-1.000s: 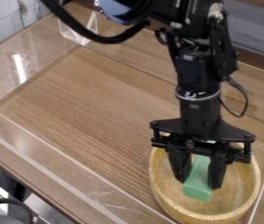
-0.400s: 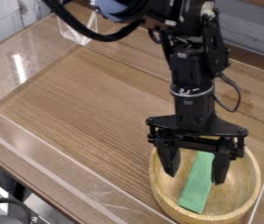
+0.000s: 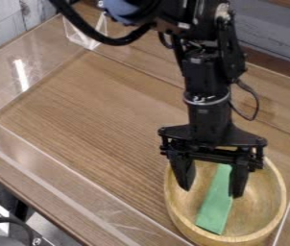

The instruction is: Put the green block in the brown bowl

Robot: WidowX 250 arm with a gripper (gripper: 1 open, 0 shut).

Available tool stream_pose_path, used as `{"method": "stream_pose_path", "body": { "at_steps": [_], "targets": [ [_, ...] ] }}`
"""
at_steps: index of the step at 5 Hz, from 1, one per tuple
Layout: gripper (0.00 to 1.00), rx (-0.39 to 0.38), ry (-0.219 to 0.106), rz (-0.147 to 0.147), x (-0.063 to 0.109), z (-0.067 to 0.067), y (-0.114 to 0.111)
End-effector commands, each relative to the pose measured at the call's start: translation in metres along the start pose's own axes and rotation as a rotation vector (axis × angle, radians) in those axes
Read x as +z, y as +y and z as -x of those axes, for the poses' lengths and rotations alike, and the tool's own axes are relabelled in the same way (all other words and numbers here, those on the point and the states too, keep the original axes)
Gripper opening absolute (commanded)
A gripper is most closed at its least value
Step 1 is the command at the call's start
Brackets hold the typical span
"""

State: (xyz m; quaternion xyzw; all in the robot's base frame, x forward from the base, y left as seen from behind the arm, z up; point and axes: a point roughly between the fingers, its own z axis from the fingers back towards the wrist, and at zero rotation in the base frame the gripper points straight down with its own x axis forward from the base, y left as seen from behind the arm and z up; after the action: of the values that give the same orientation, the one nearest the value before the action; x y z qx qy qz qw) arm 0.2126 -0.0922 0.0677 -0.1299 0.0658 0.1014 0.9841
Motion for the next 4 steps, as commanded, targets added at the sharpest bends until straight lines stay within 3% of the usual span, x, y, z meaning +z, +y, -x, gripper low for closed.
{"method": "stream_pose_path", "body": {
  "at_steps": [1, 4],
  "targets": [
    [1.0, 0.004, -0.029, 0.017, 0.0053, -0.0056, -0.0001],
    [1.0, 0.02, -0.033, 0.017, -0.0021, -0.0103, 0.0072]
  ]
}}
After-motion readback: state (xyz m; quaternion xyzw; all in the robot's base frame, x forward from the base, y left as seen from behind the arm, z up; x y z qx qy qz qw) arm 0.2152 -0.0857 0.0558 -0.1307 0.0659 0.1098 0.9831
